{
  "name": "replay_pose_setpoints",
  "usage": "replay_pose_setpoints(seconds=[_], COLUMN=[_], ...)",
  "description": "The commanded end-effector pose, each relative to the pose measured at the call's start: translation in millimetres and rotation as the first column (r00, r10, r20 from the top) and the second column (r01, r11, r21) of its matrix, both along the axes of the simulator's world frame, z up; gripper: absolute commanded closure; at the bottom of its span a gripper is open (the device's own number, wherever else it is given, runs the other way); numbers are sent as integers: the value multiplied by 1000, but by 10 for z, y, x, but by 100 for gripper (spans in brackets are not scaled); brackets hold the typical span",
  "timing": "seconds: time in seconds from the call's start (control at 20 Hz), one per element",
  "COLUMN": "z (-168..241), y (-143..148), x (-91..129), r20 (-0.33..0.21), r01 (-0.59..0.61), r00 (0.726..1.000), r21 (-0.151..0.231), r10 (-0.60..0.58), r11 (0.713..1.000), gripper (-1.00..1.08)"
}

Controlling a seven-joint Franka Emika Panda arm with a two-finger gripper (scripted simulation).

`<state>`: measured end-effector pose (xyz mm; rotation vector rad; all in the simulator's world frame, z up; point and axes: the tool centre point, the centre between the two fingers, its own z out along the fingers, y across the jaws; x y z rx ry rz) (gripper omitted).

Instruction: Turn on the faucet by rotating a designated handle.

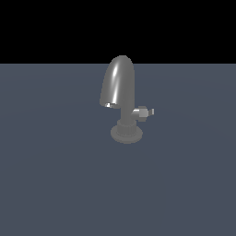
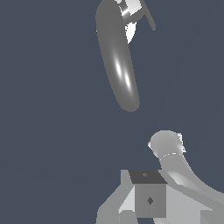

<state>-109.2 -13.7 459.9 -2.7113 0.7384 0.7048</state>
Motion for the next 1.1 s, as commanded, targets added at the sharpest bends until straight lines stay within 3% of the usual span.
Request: replay_pose_setpoints(seconds=[0.0, 0.3, 0.55, 0.75, 1.05], z=[-65, -254, -453, -647, -975], y=[-36, -143, -254, -360, -526], x=[130, 425, 657, 831, 1043], r20=[-46, -163, -269, -361, -497], r01=[48, 169, 279, 374, 513], r00=[998, 975, 933, 881, 778], r21=[26, 80, 116, 137, 149], r10=[-46, -154, -240, -305, -384], r11=[999, 982, 953, 917, 845], gripper=[108, 108, 108, 108, 108])
